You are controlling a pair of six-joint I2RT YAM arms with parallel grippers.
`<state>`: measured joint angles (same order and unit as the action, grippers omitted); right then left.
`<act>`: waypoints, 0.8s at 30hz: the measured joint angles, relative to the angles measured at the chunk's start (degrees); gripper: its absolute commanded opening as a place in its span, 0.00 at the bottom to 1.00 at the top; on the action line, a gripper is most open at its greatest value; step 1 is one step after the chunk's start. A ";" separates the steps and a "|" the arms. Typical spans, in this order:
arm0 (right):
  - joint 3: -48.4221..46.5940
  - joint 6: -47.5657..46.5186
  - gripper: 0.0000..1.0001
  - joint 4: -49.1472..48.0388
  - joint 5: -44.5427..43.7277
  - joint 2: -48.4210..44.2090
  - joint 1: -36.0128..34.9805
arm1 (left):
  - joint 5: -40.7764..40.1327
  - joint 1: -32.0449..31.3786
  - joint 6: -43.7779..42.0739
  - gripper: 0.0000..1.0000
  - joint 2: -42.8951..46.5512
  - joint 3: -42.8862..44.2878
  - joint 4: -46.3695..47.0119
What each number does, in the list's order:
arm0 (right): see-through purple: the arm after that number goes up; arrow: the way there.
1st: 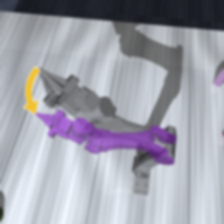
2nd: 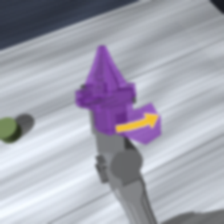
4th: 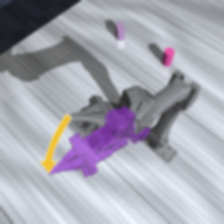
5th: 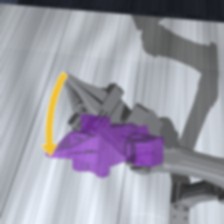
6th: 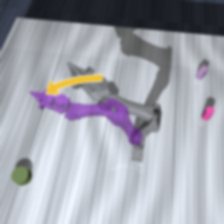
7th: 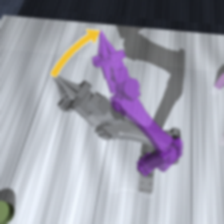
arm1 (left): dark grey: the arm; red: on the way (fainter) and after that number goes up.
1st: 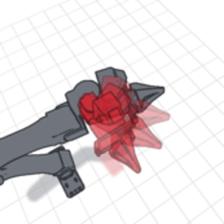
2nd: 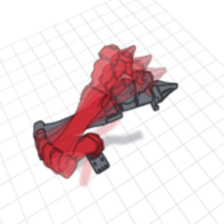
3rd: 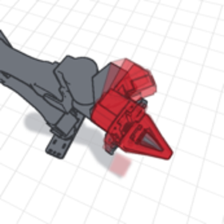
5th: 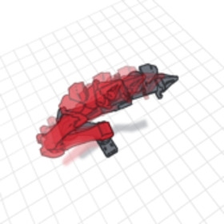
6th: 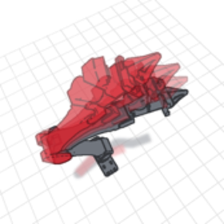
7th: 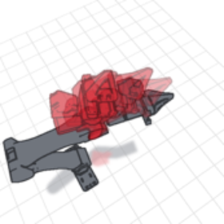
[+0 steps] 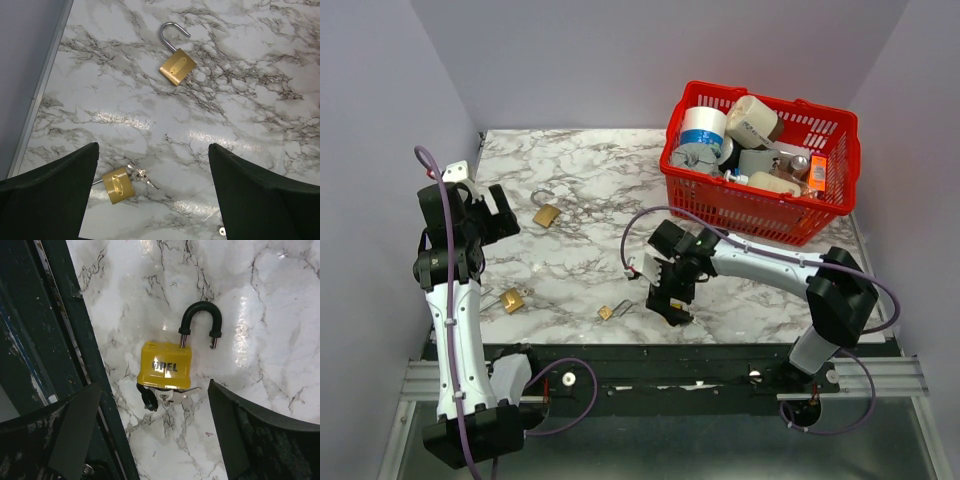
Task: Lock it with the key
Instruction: Pick up the lock from the center of the board.
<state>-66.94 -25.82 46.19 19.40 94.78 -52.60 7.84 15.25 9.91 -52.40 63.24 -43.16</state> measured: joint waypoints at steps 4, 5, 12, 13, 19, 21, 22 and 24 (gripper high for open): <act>1.73 0.81 0.95 -1.64 -0.39 1.40 -1.53 | -0.02 0.00 0.72 0.99 -0.04 0.00 0.31; 2.12 1.01 0.95 -2.01 -0.52 1.84 -1.95 | -0.02 0.00 0.85 0.99 -0.09 0.00 0.31; 4.61 2.60 0.93 -5.22 -2.23 4.57 -3.72 | 0.07 0.00 1.88 0.99 -0.55 0.00 0.55; 4.79 2.71 0.92 -5.68 -2.56 4.83 -3.72 | 0.13 0.00 2.03 0.99 -0.59 0.00 0.63; 5.73 3.52 0.75 -7.89 -4.48 4.59 -3.80 | 0.33 0.00 2.60 0.99 -0.63 0.00 0.72; 6.54 3.76 0.65 -9.25 -5.53 4.15 -3.91 | 0.39 0.00 2.64 0.99 -0.63 0.00 0.76; 6.93 3.80 0.62 -9.90 -6.12 3.96 -3.93 | 0.48 0.00 2.67 0.99 -0.63 0.00 0.79; 7.54 4.00 0.52 -11.17 -7.48 3.65 -3.96 | 0.96 0.00 2.64 0.99 -0.63 0.00 0.98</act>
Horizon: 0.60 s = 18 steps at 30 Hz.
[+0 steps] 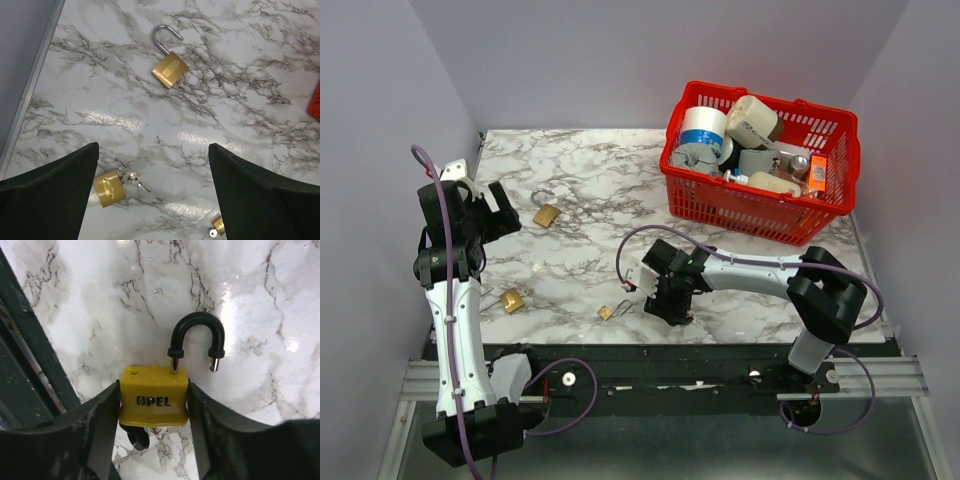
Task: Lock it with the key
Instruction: Pick up the lock from the center of the board.
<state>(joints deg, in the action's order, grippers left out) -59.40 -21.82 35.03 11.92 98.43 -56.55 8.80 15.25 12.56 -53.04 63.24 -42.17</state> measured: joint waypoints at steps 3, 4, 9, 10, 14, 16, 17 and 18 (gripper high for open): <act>0.22 0.48 0.39 -0.61 -1.03 -0.17 0.00 | 2.08 0.00 -0.39 0.99 0.00 0.00 0.28; 0.22 0.44 0.34 -0.57 -1.22 -0.22 0.00 | 3.26 0.00 -0.74 0.99 0.02 0.02 0.31; -0.72 -0.31 0.01 1.49 -1.09 -0.85 -0.02 | 12.22 0.00 -3.48 0.99 1.14 0.00 0.26; -1.38 -0.68 0.01 2.51 -0.57 -1.29 0.00 | 14.58 0.00 -4.68 0.99 1.64 -0.20 0.42; -5.46 -2.78 0.01 7.17 4.09 -5.95 -0.02 | 27.71 0.00 -12.46 0.99 5.77 -2.69 0.02; -8.48 -3.96 0.01 9.14 6.88 -9.81 -0.02 | 32.35 -0.04 -16.28 0.99 7.21 -3.82 -0.74; -10.23 -4.46 0.01 10.19 8.11 -11.47 0.00 | 34.71 -0.07 -19.04 0.99 7.85 -4.48 -1.31; -12.20 -5.09 0.01 11.17 9.27 -12.94 0.00 | 36.76 -0.04 -21.86 0.99 8.17 -4.85 -2.16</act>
<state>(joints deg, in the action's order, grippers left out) -71.59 -26.92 46.19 21.19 85.49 -56.55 45.56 15.20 -9.30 -44.86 58.39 -44.34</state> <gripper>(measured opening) 0.577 0.987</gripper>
